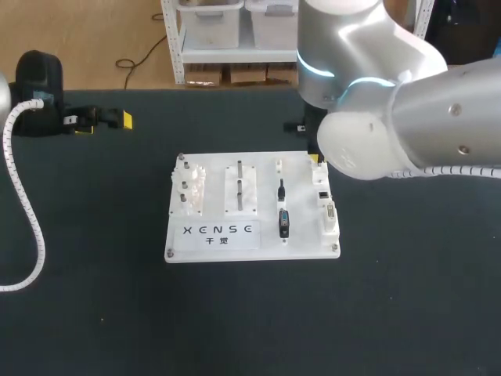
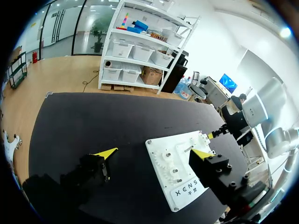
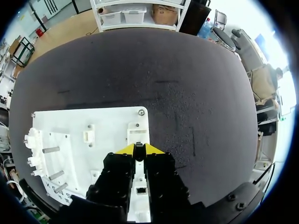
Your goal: Insert the USB connector, Ethernet cable, and multi-pin plug into their matching sockets one by one.
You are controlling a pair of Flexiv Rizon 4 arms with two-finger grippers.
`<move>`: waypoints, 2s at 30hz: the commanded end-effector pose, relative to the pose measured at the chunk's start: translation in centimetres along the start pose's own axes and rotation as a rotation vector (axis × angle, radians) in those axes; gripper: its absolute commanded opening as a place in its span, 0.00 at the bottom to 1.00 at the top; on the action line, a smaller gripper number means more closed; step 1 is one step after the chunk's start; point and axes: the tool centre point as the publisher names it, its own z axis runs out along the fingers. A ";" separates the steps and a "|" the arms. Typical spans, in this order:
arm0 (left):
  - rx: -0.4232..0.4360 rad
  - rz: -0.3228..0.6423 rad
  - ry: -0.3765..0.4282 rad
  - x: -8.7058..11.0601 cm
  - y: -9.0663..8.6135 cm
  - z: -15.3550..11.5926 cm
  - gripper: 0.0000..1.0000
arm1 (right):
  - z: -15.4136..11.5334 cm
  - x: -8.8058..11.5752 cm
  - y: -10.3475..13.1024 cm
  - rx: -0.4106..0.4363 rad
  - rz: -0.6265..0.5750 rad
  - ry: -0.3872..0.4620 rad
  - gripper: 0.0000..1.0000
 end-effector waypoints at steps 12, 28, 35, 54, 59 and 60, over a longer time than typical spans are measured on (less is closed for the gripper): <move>0.000 0.000 0.000 0.0 0.0 0.0 1.00 | 1.7 0.2 -0.1 0.006 0.028 0.047 0.00; 0.000 0.000 0.000 0.0 0.0 0.0 1.00 | 1.3 -0.2 0.6 0.010 0.038 0.035 1.00; 0.000 0.000 0.000 0.0 0.0 0.0 1.00 | -2.0 1.1 2.8 -0.017 0.008 -0.006 1.00; 0.000 0.000 0.000 0.0 0.0 0.0 1.00 | -2.8 7.1 7.4 -0.049 -0.076 0.074 1.00; 0.000 0.000 0.000 0.0 0.0 0.0 1.00 | -2.7 7.6 7.9 -0.045 -0.078 0.088 1.00; 0.000 0.000 0.000 0.0 0.0 0.0 1.00 | -2.6 7.7 8.0 -0.045 -0.077 0.089 1.00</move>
